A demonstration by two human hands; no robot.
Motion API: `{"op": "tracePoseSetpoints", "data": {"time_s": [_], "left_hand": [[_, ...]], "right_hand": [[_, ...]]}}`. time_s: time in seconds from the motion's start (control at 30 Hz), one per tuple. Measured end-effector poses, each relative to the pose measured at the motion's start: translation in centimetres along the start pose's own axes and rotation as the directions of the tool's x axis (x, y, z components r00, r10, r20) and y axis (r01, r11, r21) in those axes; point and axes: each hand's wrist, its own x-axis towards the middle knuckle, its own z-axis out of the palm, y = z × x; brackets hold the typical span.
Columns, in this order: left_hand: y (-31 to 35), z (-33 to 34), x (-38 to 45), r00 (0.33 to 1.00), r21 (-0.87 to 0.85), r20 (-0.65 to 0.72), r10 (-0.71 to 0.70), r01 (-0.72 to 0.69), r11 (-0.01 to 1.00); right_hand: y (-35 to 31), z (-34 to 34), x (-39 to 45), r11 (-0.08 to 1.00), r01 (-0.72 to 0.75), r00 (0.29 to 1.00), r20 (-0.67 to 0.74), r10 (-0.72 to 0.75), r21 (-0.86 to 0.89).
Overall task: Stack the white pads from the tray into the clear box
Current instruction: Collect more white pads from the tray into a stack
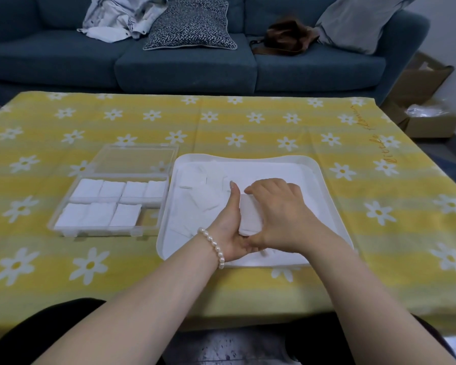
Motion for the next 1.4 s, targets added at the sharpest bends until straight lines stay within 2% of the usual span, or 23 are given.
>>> {"op": "tracePoseSetpoints", "data": {"time_s": [0.17, 0.37, 0.63, 0.87, 0.97, 1.03, 1.1, 1.23, 1.3, 1.4], "left_hand": [[0.2, 0.2, -0.1, 1.000, -0.022, 0.024, 0.020, -0.020, 1.000], [0.1, 0.3, -0.2, 0.994, 0.020, 0.088, 0.067, -0.069, 0.997], [0.3, 0.3, -0.5, 0.987, 0.031, 0.155, 0.046, -0.051, 0.998], [-0.1, 0.6, -0.5, 0.981, 0.150, 0.158, 0.112, -0.136, 0.979], [-0.1, 0.7, -0.5, 0.982, 0.127, 0.138, 0.126, -0.144, 0.981], [0.2, 0.6, -0.6, 0.987, 0.051, 0.142, 0.077, -0.085, 0.995], [0.5, 0.3, -1.0, 0.985, -0.016, 0.168, 0.027, -0.025, 1.000], [0.4, 0.2, -1.3, 0.976, -0.005, 0.218, -0.027, 0.029, 1.000], [0.2, 0.2, -1.1, 0.973, -0.005, 0.229, -0.035, 0.037, 0.999], [0.0, 0.2, -1.0, 0.971, -0.005, 0.235, -0.031, 0.033, 0.999]], "right_hand": [[0.4, -0.1, 0.0, 0.998, -0.054, 0.998, 0.016, 0.054, -0.013], [0.2, 0.0, 0.0, 0.999, -0.052, 0.998, 0.025, 0.052, 0.012], [0.1, -0.2, 0.0, 0.997, -0.055, 0.995, 0.080, 0.051, 0.045], [0.0, -0.2, 0.0, 0.995, -0.030, 0.992, 0.127, 0.018, 0.092], [-0.1, -0.4, -0.2, 0.951, -0.076, 0.987, 0.155, 0.031, 0.298], [0.3, -1.0, -0.5, 0.836, -0.149, 0.981, 0.188, 0.055, 0.528], [1.3, -1.5, -0.5, 0.701, -0.190, 0.979, 0.190, 0.078, 0.687], [3.3, -2.0, -0.4, 0.618, -0.173, 0.978, 0.058, 0.201, 0.767], [3.5, -2.1, -0.6, 0.682, -0.177, 0.979, 0.058, 0.194, 0.710], [1.9, -1.7, -1.0, 0.845, -0.183, 0.980, 0.160, 0.117, 0.502]]}}
